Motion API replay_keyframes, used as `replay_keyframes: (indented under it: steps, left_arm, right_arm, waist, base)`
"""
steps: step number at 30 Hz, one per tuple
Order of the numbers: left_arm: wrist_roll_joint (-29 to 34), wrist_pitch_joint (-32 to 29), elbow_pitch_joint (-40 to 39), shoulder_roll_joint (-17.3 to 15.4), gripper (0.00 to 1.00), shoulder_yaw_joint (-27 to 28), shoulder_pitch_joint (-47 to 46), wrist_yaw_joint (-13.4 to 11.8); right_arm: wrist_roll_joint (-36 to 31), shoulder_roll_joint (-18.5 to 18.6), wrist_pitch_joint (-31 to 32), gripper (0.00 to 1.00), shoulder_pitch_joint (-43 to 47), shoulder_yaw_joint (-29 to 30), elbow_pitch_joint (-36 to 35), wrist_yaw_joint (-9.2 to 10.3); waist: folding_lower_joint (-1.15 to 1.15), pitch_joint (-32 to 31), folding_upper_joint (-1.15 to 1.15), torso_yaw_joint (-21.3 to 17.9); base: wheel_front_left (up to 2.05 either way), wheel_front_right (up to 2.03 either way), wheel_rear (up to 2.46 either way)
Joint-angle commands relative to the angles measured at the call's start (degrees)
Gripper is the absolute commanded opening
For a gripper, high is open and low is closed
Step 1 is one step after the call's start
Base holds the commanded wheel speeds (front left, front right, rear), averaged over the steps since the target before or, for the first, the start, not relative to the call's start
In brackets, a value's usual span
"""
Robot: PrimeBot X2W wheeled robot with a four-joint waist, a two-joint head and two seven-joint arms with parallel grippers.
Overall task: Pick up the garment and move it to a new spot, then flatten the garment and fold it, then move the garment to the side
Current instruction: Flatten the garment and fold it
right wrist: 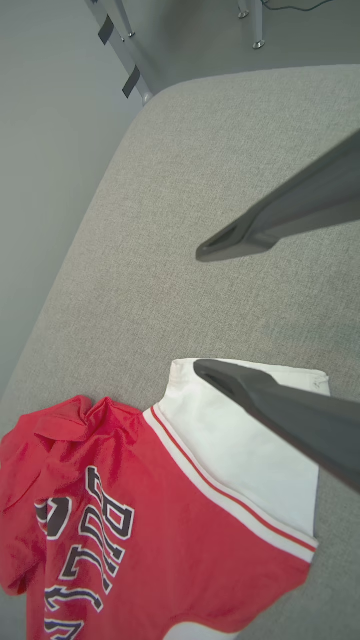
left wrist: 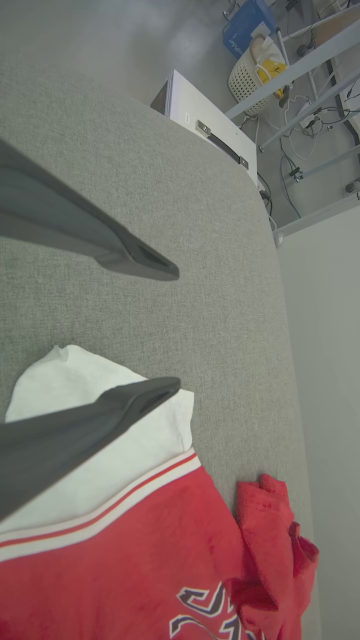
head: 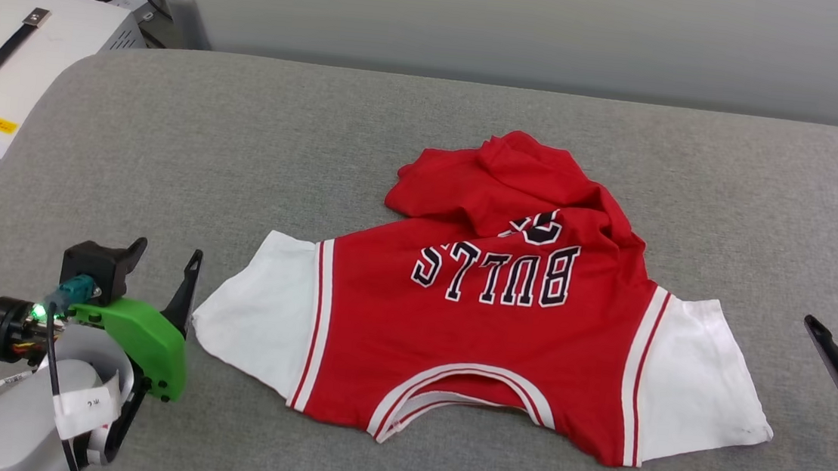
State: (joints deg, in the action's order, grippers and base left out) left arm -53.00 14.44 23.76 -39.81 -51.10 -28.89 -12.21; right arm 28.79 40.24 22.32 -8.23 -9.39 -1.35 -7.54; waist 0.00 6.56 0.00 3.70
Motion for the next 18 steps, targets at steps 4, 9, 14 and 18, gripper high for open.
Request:
replay_keyframes:
  steps: [4,9,14,18]
  left_arm:
    - [6.0,0.5,-7.9,0.9,1.00,7.2,4.7,-4.8]
    - [13.9,0.5,-14.4,4.1,1.00,15.2,11.5,-7.4]
    - [20.9,0.5,-17.2,8.5,1.00,20.7,15.8,-7.0]
    - [24.8,0.5,-17.2,11.6,1.00,23.9,17.1,-5.3]
  right_arm:
    - [6.1,4.0,10.7,1.00,-2.0,-2.8,-2.0,0.05]
    - [10.0,5.5,19.6,1.00,-3.5,-5.7,-1.2,0.05]
    - [11.1,4.6,22.8,1.00,-4.9,-8.1,4.0,0.05]
    - [10.9,3.1,22.1,1.00,-5.7,-10.4,9.7,0.05]
  waist:
    - [0.00,-0.3,0.00,1.7]
    - [0.00,0.6,0.00,2.8]
    - [0.00,2.4,0.00,4.1]
    - [0.00,3.8,0.00,5.3]
  base:
    - [0.00,0.00,0.00]
    - [0.00,0.00,0.00]
    - [0.00,0.00,0.00]
    - [0.00,0.00,0.00]
